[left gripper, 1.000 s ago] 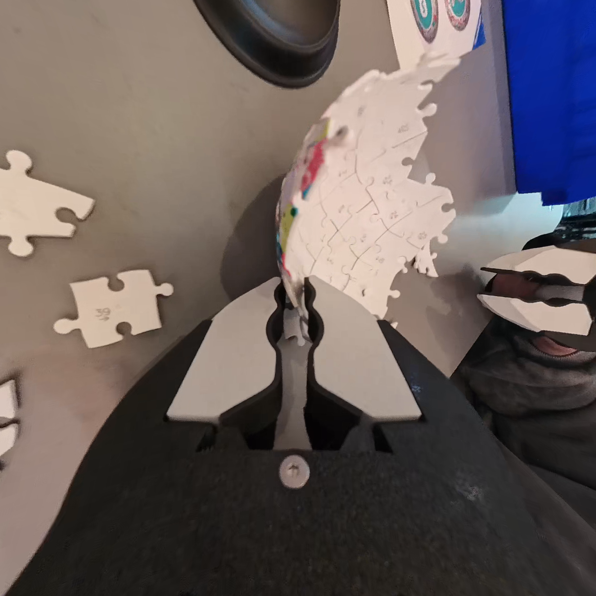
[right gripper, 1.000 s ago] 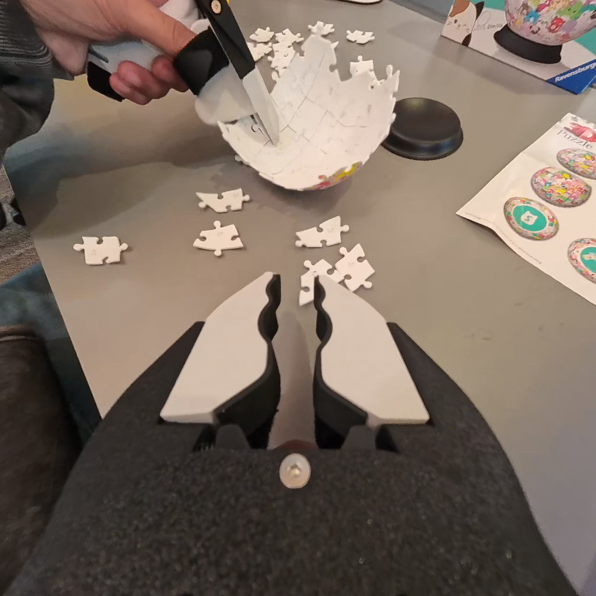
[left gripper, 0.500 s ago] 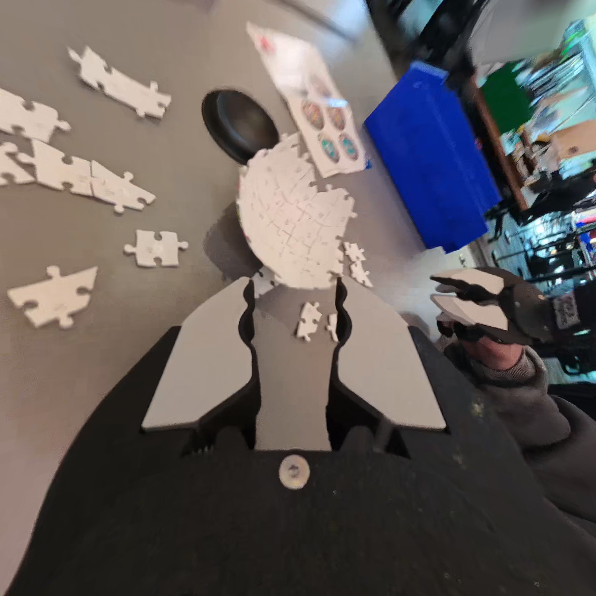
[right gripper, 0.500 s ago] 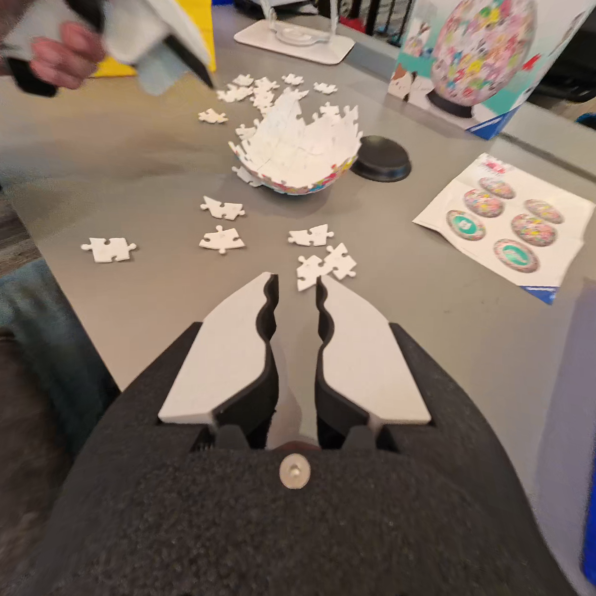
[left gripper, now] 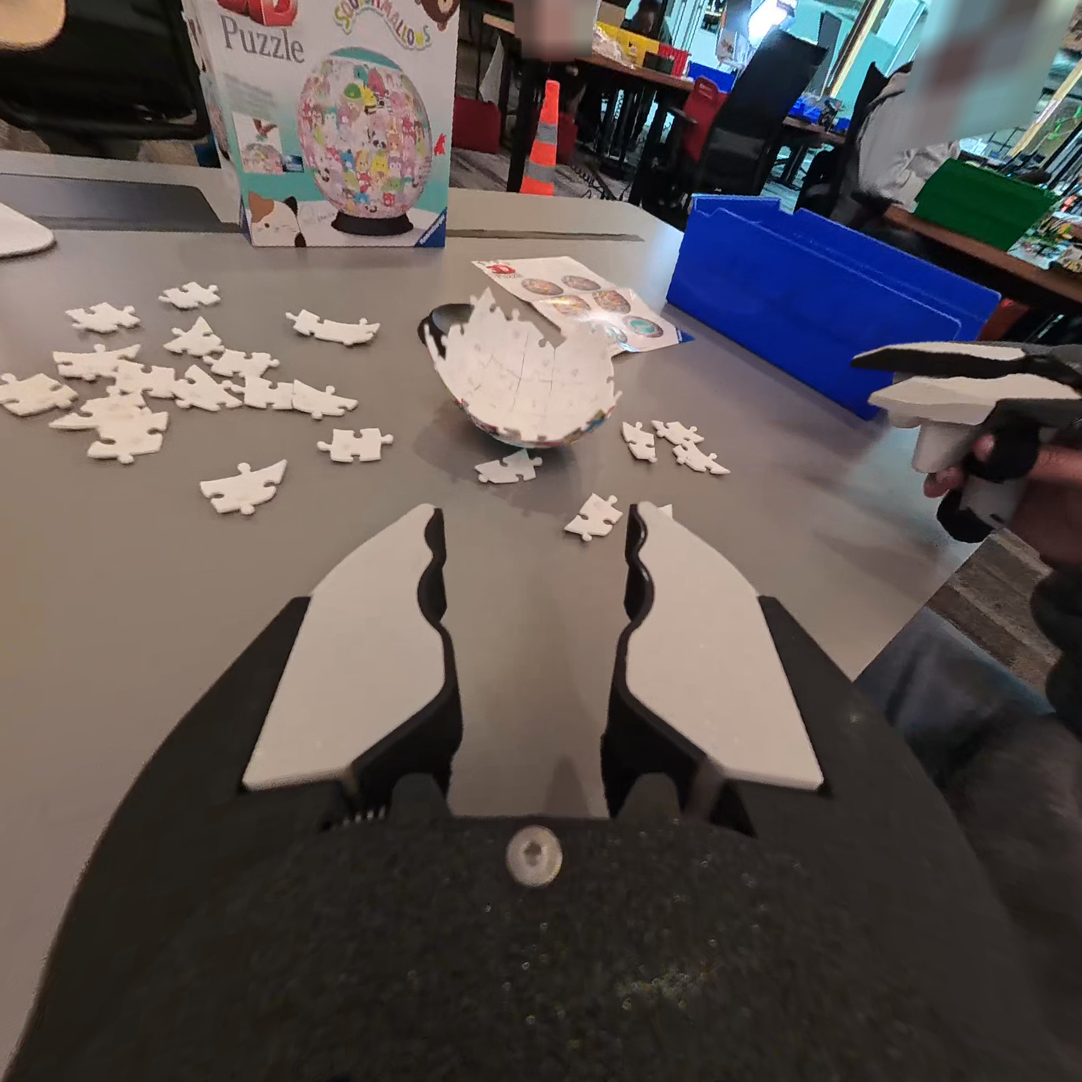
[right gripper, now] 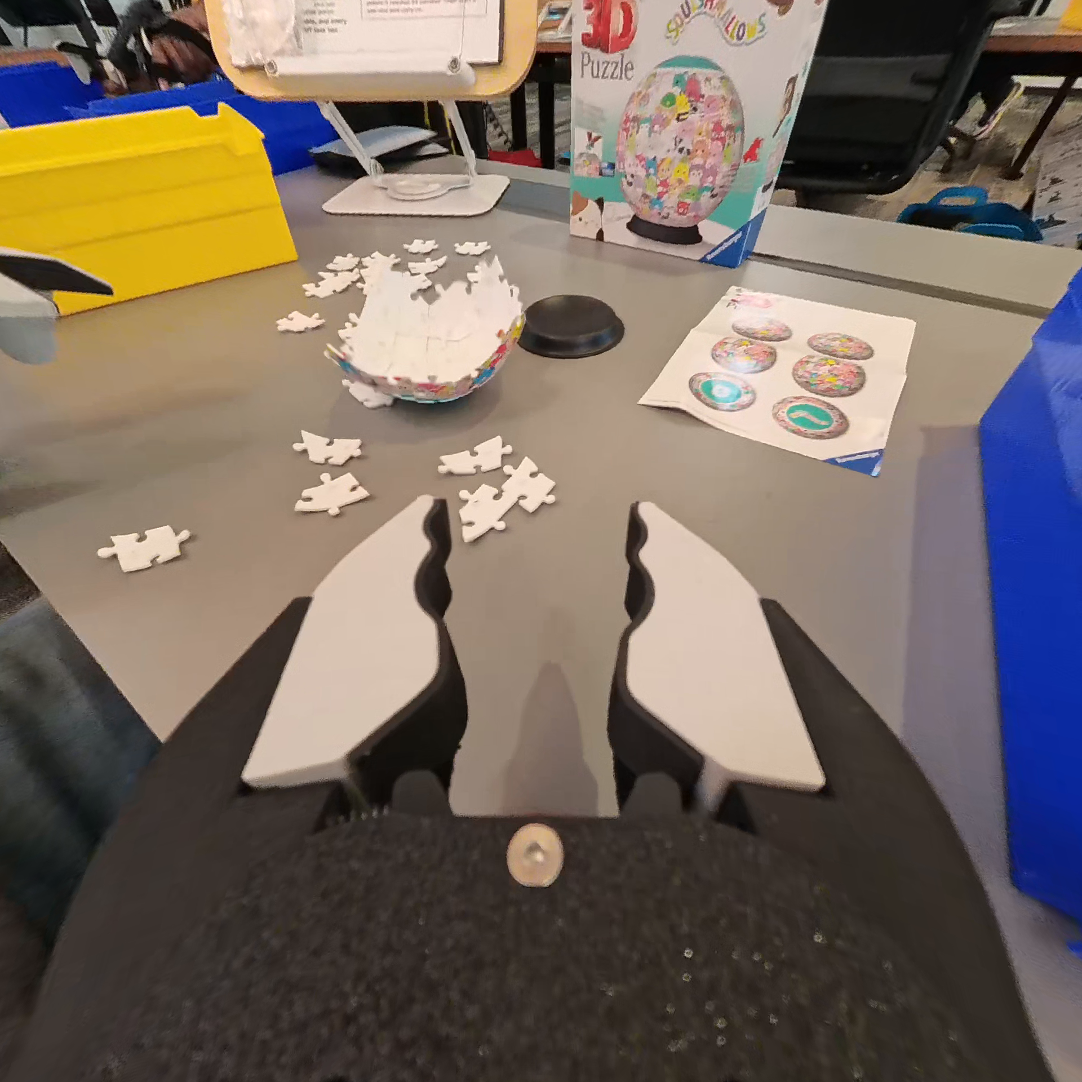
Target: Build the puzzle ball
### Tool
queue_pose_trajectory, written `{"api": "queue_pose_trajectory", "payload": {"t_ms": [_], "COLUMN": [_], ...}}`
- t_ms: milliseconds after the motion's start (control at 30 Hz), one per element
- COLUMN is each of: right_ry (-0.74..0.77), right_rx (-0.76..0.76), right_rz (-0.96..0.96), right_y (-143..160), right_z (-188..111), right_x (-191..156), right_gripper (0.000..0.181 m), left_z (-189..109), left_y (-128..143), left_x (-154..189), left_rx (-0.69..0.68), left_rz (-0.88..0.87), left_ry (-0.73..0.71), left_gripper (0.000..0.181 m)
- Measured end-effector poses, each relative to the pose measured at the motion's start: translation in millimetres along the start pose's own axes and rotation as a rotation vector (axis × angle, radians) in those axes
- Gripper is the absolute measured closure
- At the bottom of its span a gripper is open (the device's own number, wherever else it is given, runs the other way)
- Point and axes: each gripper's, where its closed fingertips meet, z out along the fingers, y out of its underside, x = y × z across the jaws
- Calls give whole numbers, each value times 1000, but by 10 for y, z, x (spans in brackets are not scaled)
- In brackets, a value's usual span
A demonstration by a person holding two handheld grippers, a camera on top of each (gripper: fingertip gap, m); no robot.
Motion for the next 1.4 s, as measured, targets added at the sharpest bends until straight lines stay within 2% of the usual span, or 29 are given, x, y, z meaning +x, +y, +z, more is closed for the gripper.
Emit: {"api": "queue_pose_trajectory", "payload": {"t_ms": [133,267,367,567,767,1100,1400], "right_ry": [-27,-85,-143,-141,-127,-129,-127], "right_rx": [-5,-25,-84,-95,-82,-109,-104], "right_rz": [30,16,-21,-74,-129,-62,-95], "right_y": [-27,30,147,170,147,160,161], "right_z": [-23,27,83,128,147,223,187], "right_x": [-47,-193,-316,-404,-401,-297,-335], "right_gripper": [112,112,122,125,126,128,129], "left_z": [-127,-173,-115,29,50,170,116], "left_y": [-278,-374,-264,-12,-52,91,161], "left_x": [34,159,196,122,77,-34,-33], "left_rx": [142,151,86,-44,-15,-105,-145], "left_rz": [119,181,178,181,155,76,72], "left_ry": [-33,-14,-6,-32,-29,-15,-38], "left_gripper": [123,126,125,122,119,120,120]}}
